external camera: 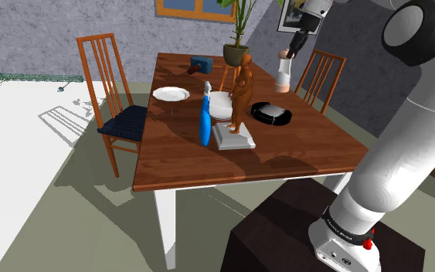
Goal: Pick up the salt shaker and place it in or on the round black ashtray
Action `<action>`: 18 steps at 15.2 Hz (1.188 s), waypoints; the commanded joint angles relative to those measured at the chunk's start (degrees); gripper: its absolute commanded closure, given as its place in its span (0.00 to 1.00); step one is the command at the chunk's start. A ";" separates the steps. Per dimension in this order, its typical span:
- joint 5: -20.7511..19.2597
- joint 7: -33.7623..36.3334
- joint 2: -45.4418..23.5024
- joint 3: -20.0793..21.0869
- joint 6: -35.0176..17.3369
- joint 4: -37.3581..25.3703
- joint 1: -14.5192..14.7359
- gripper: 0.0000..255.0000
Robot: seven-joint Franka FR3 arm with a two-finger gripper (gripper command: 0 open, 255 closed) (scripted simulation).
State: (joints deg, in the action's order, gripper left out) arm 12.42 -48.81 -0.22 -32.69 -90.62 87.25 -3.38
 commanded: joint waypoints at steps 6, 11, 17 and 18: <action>-0.97 -0.44 1.89 0.41 -5.90 7.41 0.37 1.00; -1.24 -0.89 2.58 0.58 -9.86 11.97 0.49 1.00; -1.21 -1.59 2.88 0.67 -14.28 16.69 0.55 1.00; -1.22 -1.59 2.89 0.67 -14.28 16.69 0.55 1.00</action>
State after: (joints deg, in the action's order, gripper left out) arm 11.19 -50.35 2.65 -32.03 -104.58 103.64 -2.84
